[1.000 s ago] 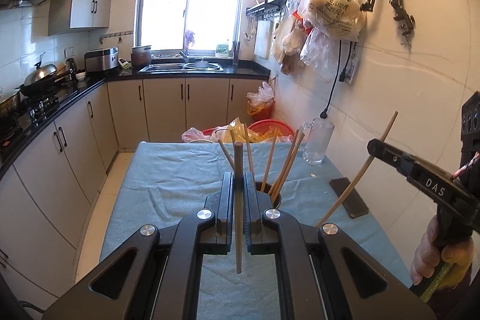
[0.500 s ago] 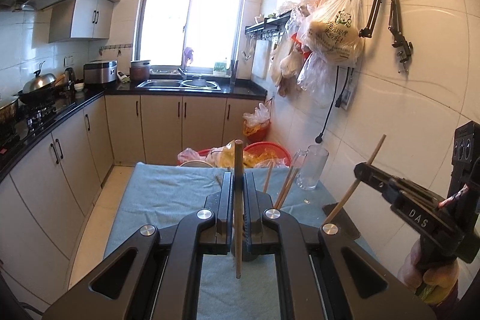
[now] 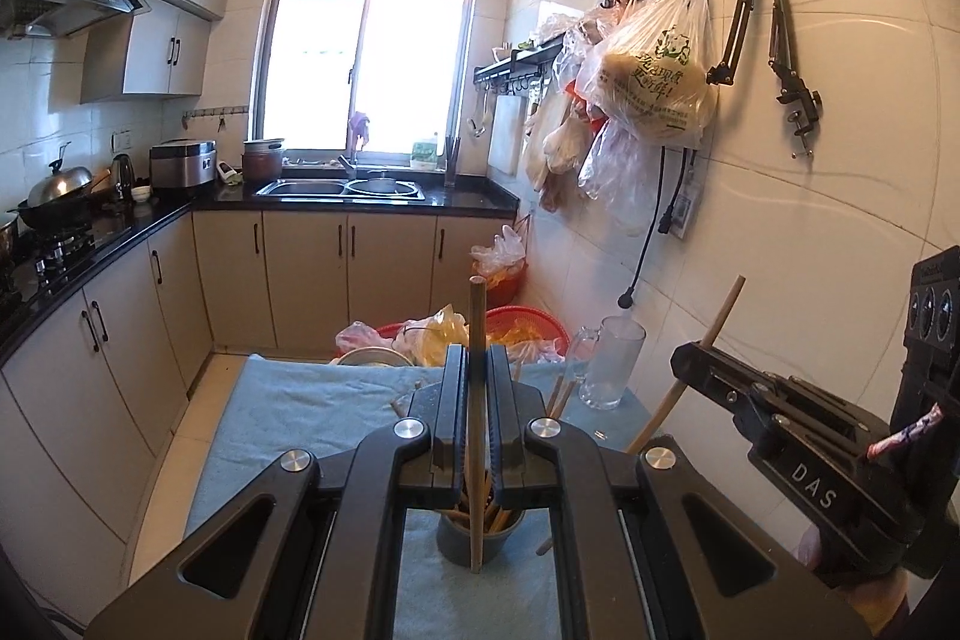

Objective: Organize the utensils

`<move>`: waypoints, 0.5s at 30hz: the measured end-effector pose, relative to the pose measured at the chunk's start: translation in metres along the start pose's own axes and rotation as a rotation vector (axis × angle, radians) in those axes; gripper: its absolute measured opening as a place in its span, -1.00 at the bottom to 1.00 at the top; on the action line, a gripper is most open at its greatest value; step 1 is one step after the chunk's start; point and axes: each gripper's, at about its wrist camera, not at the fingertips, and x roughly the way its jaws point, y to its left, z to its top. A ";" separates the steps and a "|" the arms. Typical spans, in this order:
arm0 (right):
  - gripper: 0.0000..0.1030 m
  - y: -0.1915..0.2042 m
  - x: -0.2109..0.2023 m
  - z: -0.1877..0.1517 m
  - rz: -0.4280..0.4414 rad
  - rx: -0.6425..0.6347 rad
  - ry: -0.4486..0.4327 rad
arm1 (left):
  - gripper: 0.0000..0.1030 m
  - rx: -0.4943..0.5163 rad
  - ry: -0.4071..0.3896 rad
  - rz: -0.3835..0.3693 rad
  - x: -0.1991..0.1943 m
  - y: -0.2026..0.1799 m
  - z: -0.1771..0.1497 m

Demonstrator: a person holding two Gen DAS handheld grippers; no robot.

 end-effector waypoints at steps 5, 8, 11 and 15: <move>-0.86 -0.004 0.009 0.001 -0.018 0.006 -0.005 | -0.89 -0.039 0.012 0.002 0.017 0.004 0.004; -0.87 -0.008 0.015 0.001 -0.023 0.013 -0.003 | -0.89 -0.059 0.008 0.011 0.024 0.009 0.005; -0.87 -0.012 0.022 0.002 -0.029 0.021 -0.004 | -0.89 -0.066 -0.002 0.026 0.030 0.013 0.005; -0.87 -0.016 0.033 0.002 -0.035 0.035 -0.003 | -0.89 -0.083 -0.010 0.031 0.040 0.016 0.006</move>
